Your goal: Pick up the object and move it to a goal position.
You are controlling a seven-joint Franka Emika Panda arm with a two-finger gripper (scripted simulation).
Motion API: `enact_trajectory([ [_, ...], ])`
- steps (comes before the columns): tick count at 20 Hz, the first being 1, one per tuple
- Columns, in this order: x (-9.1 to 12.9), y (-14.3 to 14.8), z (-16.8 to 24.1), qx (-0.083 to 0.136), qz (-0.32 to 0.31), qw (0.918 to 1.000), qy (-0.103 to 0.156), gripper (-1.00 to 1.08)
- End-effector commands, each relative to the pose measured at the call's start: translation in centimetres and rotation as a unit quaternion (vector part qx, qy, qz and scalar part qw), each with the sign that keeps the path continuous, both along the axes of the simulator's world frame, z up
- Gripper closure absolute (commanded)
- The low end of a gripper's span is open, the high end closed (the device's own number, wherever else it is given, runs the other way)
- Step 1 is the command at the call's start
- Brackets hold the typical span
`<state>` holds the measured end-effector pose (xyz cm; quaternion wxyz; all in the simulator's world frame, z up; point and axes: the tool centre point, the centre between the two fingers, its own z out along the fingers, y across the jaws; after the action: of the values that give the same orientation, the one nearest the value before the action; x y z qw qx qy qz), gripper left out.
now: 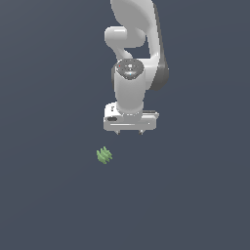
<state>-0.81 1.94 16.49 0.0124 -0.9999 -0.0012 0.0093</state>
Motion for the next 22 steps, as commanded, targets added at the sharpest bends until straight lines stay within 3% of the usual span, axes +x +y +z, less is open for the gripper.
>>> enact_trajectory([
  [1,0.0,0.0,0.0,0.0,0.0,1.0,0.0,-0.92],
  [10,1.1,-0.3,2.1,-0.002,-0.016,0.9996,-0.022,-0.92],
  [22,1.5,-1.4,1.2,-0.004,0.019,0.9996,-0.021,-0.92],
])
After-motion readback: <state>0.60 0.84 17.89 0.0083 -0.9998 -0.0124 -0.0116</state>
